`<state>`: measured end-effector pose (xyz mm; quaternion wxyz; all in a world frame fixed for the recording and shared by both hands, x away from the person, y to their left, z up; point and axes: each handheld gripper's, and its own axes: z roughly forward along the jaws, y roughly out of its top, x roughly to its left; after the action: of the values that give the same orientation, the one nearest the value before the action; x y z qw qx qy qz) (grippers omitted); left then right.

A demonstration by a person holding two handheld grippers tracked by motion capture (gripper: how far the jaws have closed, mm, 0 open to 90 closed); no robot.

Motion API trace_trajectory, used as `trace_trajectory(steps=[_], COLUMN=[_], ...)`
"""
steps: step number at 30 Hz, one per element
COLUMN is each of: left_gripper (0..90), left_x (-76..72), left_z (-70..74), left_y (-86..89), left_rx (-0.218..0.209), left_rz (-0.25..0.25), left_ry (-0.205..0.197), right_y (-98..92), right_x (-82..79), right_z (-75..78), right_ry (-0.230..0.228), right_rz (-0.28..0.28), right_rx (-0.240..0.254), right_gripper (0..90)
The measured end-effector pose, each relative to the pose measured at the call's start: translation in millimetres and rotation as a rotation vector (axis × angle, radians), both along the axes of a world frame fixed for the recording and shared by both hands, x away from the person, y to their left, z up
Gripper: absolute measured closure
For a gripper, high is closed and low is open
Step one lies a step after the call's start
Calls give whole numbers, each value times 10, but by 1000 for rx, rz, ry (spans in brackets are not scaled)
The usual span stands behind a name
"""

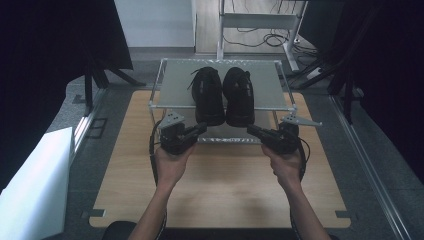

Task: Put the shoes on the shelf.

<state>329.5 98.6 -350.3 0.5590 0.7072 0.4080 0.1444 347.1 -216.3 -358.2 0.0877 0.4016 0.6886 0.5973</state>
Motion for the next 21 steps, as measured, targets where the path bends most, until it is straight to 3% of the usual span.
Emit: trace_trajectory(steps=[4,15,21], left_gripper=[895,895,895], left_x=[94,382,543], left_z=[-2,-12,-8], left_y=[-28,-56,-73], left_rx=[17,0,11], left_rz=[26,51,70], left_ry=[10,47,62], right_y=[37,76,93], right_x=[59,335,468], right_z=[4,-36,-69], right_ry=[1,26,39], right_rz=[-29,-76,-98], right_rx=[-17,5,21], right_gripper=[900,900,900])
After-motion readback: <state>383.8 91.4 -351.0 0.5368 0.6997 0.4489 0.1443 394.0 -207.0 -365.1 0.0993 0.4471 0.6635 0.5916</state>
